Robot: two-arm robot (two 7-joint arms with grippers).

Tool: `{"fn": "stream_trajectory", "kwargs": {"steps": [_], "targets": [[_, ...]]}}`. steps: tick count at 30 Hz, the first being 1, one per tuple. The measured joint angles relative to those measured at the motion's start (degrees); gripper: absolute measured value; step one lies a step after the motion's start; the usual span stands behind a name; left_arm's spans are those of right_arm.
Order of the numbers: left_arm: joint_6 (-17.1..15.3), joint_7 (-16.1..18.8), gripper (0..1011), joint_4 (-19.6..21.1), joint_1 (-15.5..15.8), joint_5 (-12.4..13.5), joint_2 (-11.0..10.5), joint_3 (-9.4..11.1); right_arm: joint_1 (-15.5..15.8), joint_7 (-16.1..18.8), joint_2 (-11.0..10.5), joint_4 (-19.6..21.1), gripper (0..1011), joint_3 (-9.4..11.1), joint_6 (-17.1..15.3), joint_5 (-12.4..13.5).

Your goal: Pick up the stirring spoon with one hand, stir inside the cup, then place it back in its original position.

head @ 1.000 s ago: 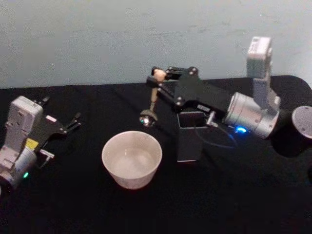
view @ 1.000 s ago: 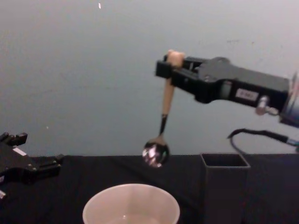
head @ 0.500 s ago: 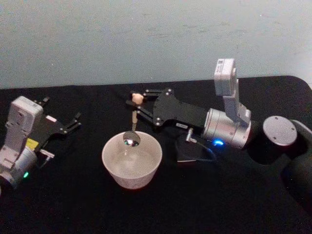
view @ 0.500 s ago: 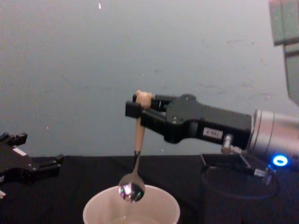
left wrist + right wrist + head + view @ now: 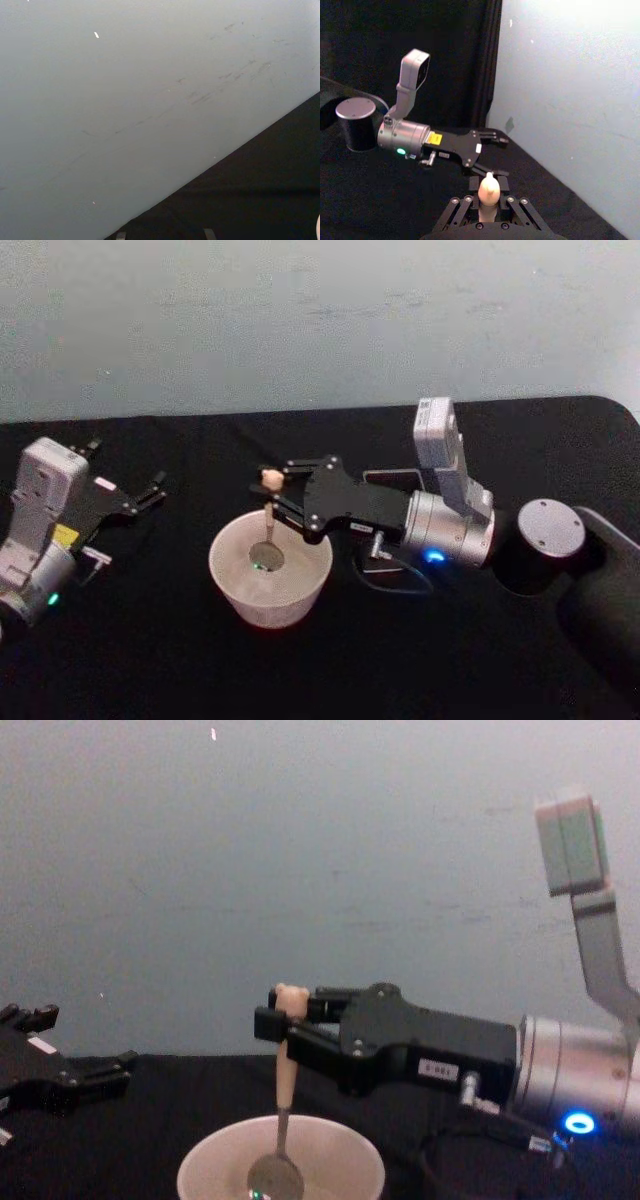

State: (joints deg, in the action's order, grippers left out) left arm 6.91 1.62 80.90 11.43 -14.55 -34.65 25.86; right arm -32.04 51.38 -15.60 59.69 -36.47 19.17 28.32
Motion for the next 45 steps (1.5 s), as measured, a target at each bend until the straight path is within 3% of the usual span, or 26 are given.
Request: {"fn": "stream_trajectory", "kwargs": {"steps": [10,26,36,45], "targets": [[0.0,0.0,1001,0.0,0.0,0.0,0.0,0.0,-0.07,-0.17,0.86,-1.99,211,-0.27,0.47,-1.11],[0.0,0.0,1001,0.0,0.0,0.0,0.0,0.0,0.36,-1.01,0.69,-1.93,212,0.15,0.15,-1.98],[0.0,0.0,1001,0.0,0.0,0.0,0.0,0.0,1.89,-1.64,-1.58,1.26,212,1.25,-0.67,-1.97],[0.0,0.0,1001,0.0,0.0,0.0,0.0,0.0,5.11,-1.9,-4.72,7.1,212,1.99,-2.48,-0.57]]}}
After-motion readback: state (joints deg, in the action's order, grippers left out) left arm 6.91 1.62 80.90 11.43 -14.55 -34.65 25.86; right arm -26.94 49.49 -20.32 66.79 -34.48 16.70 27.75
